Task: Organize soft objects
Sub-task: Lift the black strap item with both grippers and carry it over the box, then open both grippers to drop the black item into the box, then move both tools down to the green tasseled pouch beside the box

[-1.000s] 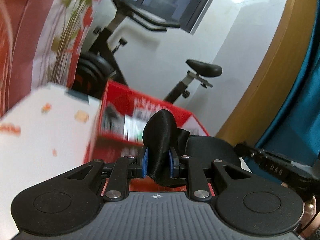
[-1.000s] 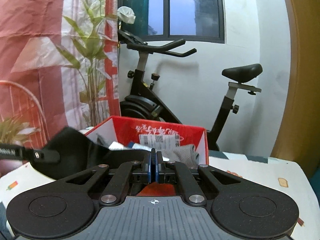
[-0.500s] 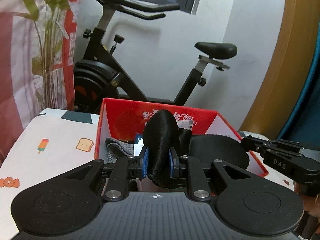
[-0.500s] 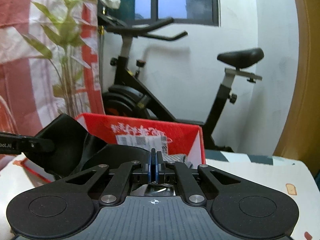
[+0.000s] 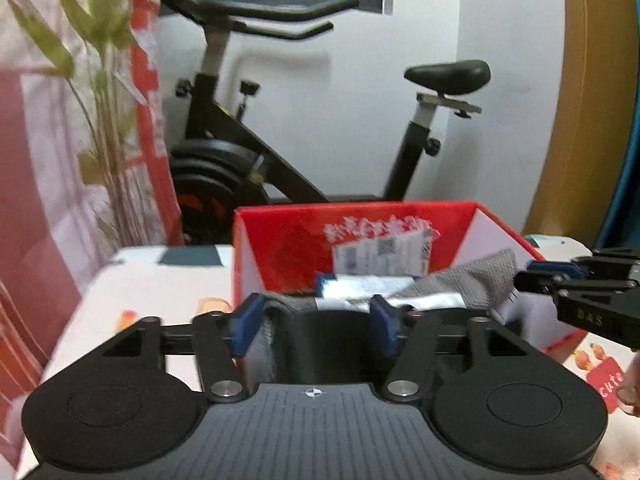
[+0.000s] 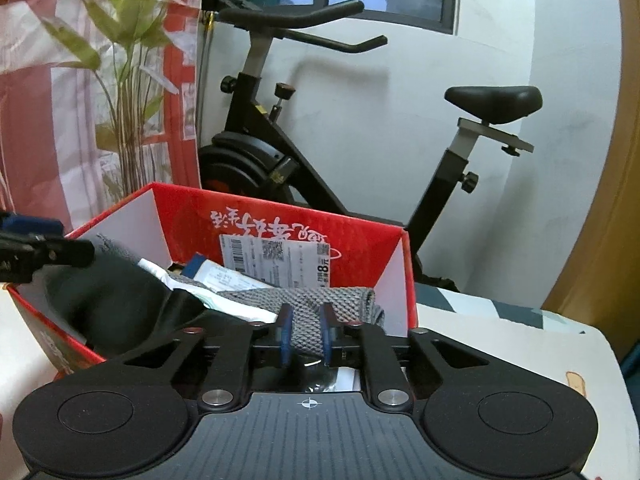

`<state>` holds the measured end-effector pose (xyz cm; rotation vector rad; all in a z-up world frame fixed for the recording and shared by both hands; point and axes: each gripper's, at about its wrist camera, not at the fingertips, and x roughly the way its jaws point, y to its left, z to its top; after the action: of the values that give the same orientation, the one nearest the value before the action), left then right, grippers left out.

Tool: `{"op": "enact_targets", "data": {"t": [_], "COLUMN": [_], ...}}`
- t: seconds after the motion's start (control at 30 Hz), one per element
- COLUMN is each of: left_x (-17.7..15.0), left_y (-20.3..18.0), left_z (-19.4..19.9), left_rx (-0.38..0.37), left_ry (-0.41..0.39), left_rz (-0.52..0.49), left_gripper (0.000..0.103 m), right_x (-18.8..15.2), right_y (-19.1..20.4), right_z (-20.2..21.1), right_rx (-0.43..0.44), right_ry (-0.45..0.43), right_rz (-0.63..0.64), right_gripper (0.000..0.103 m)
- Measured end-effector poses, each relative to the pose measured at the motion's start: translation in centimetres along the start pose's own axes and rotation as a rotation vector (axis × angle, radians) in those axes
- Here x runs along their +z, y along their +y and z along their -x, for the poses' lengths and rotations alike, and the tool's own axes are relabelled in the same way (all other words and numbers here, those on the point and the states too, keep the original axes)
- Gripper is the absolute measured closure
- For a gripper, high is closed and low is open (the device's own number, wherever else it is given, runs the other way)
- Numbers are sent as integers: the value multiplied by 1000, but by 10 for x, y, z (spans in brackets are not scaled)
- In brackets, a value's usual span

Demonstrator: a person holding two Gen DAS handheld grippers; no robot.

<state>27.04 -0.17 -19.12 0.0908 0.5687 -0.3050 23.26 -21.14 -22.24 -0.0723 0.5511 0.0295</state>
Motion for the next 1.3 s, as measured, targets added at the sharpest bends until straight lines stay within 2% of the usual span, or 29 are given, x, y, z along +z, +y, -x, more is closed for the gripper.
{"op": "enact_targets", "data": {"t": [0.07,0.13,0.17,0.2,0.27,0.37,0.4,0.47,0.63,0.83,0.87,0.97,1.13,1.3], "left_x": [5,9,10,12,13,12,11,6,-20,-59,-65,-81,-108,-127], "left_y": [3,5,6,4,1,-7,-9,-14,-22,-28,-29,-35,-49,-47], "left_z": [10,21,28,33,46,60,65,75,92,104,107,109,105,97], "left_rx": [19,36,46,58,89,106,108,92,28,-12,-24,-39,-44,-63], "left_ry": [-24,-45,-53,-58,-62,-62,-60,-63,-26,20,19,15,34,82], "left_rz": [4,13,20,24,16,-22,-33,-37,-8,17,27,19,-16,-7], "left_gripper": [28,12,7,0,0,0,0,0,0,0,0,0,0,0], "right_x": [0,0,1,1,0,-1,-2,-5,-22,-66,-76,-102,-143,-161], "right_y": [0,0,-1,-1,-4,-5,-4,-3,1,6,6,6,12,14], "right_z": [6,15,19,24,35,51,56,67,97,126,129,132,129,123], "right_rx": [8,14,18,24,39,42,36,43,58,46,45,38,29,27], "right_ry": [-7,-18,-22,-27,-43,-54,-50,-53,-47,-8,6,73,186,222], "right_rz": [-11,-15,-19,-28,-56,-74,-72,-74,-89,-110,-117,-132,-123,-137], "right_gripper": [82,72,58,39,22,15,8,0,1,1,2,17,18,21]}}
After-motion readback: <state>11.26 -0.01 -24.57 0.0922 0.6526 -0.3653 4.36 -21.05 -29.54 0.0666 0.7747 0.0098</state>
